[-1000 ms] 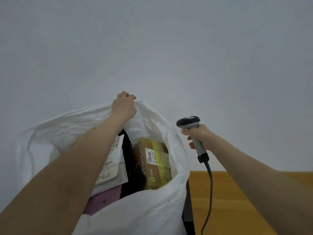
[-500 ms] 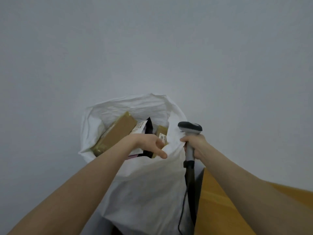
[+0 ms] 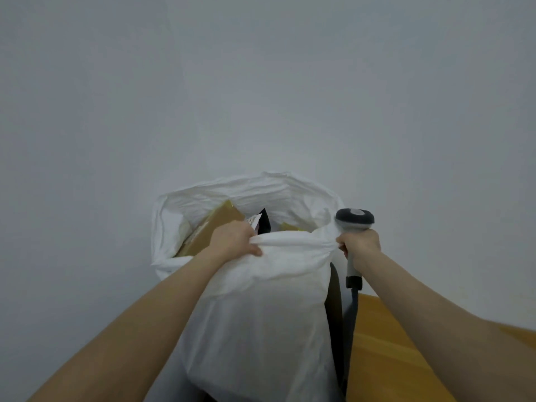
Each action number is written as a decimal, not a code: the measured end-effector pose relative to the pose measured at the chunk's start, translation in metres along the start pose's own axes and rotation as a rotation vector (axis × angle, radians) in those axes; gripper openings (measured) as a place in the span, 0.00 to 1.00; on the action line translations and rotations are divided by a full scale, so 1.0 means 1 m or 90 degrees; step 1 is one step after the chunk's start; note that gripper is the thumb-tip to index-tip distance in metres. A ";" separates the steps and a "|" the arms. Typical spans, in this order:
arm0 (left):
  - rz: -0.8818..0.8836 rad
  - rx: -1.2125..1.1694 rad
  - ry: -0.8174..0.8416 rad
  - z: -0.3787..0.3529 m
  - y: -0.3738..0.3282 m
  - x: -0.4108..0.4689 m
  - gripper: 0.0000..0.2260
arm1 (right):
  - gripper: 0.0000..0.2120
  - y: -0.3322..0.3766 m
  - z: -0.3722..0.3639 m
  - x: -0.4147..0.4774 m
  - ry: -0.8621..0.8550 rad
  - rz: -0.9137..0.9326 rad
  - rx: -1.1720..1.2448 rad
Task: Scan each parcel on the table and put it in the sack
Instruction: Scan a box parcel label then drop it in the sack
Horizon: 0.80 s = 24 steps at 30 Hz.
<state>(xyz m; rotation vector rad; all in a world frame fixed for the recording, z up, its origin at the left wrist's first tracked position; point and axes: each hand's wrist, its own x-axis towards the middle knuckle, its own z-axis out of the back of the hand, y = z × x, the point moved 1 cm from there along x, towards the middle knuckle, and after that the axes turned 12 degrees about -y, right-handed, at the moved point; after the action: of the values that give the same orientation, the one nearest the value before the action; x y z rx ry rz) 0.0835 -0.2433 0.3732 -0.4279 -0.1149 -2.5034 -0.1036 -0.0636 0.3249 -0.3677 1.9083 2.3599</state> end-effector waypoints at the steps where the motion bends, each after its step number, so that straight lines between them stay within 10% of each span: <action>1: -0.008 0.003 -0.046 0.007 0.000 0.004 0.11 | 0.08 0.003 -0.001 0.001 -0.008 0.011 0.005; 11: -0.066 -0.005 -0.101 -0.017 -0.009 -0.022 0.10 | 0.12 -0.001 -0.002 -0.006 -0.054 0.045 -0.140; 18: -0.259 0.042 0.045 -0.052 -0.047 -0.058 0.35 | 0.22 0.002 0.016 -0.017 -0.051 0.062 -0.147; 24: -0.092 -0.243 0.151 -0.026 -0.054 -0.030 0.38 | 0.16 -0.014 0.033 -0.029 -0.049 0.034 -0.026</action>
<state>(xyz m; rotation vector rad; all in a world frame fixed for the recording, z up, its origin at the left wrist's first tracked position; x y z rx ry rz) 0.0692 -0.1875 0.3400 -0.2762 0.4466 -2.7002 -0.0766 -0.0257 0.3252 -0.2277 1.8625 2.4117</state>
